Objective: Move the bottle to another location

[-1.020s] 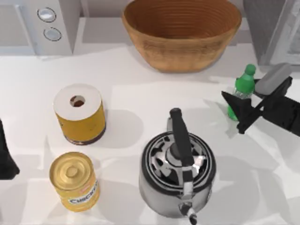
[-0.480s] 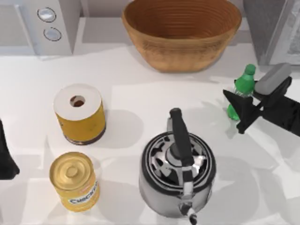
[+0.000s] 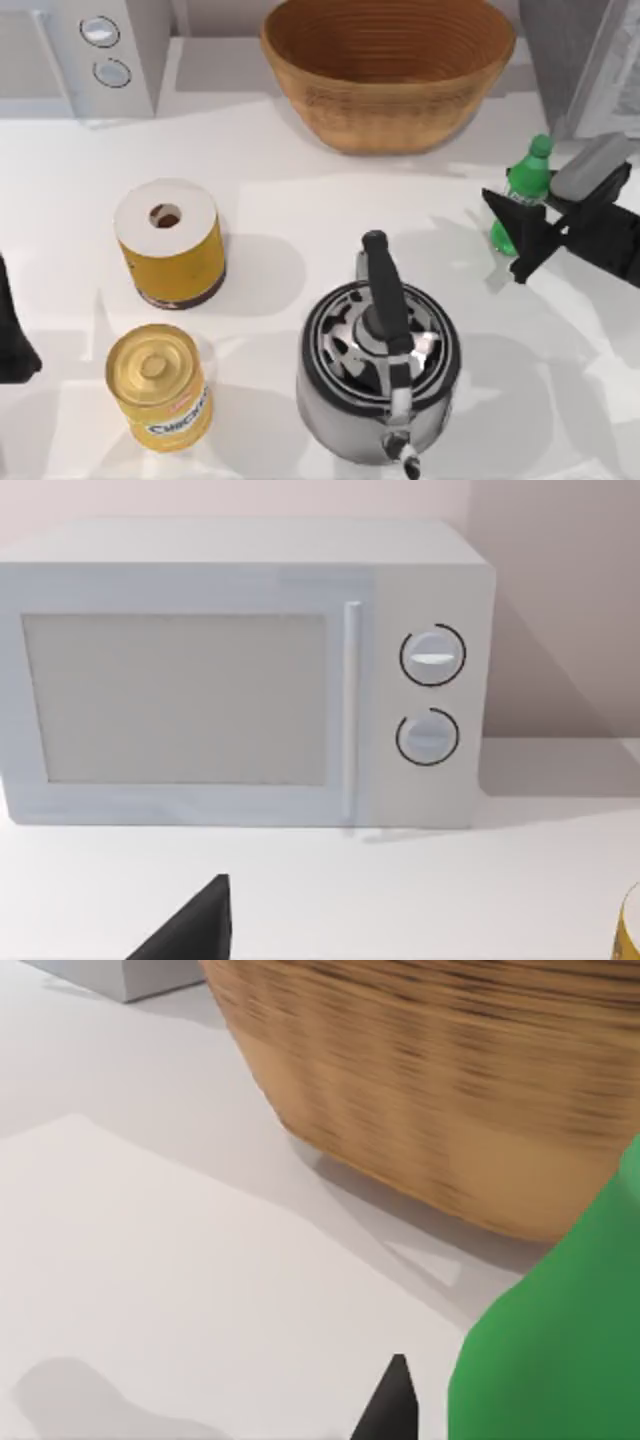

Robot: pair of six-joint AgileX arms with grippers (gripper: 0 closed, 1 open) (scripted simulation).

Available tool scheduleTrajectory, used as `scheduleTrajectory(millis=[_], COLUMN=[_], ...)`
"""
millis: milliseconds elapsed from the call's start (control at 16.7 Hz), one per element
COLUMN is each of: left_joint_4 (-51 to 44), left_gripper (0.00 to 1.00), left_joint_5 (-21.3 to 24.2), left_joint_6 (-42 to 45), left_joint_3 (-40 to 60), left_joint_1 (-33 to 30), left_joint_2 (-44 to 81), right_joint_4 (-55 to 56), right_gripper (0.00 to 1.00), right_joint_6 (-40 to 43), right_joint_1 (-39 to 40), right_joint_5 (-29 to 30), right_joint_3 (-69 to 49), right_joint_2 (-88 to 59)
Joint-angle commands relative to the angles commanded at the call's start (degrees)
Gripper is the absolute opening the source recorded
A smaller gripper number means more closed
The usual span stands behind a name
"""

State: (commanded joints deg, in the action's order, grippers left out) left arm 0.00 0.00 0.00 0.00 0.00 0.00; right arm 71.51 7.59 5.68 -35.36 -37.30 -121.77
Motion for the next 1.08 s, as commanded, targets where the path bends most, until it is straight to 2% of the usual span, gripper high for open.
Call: scheduleTrajectory(millis=[240, 540, 720, 900, 1080], left_joint_4=[0.0, 0.0, 0.0, 0.0, 0.0], left_gripper=[1.0, 1.0, 1.0, 1.0, 1.0], left_joint_5=[0.0, 0.0, 0.0, 0.0, 0.0], left_joint_6=[0.0, 0.0, 0.0, 0.0, 0.0], left_joint_3=[0.0, 0.0, 0.0, 0.0, 0.0], left_joint_1=[0.0, 0.0, 0.0, 0.0, 0.0], left_joint_2=[0.0, 0.0, 0.0, 0.0, 0.0], right_joint_4=[-0.1, -3.2, -5.4, -6.7, -6.7], right_gripper=[0.0, 0.0, 0.0, 0.0, 0.0], right_joint_6=[-0.7, -1.1, -0.8, -0.7, -0.7], right_joint_1=[-8.6, -28.7, -38.1, -42.1, -42.2], right_joint_5=[0.7, 0.6, 0.4, 0.6, 0.7], right_joint_3=[4.2, 8.9, 10.2, 10.8, 10.9], right_joint_2=[4.4, 11.4, 15.3, 17.3, 17.3])
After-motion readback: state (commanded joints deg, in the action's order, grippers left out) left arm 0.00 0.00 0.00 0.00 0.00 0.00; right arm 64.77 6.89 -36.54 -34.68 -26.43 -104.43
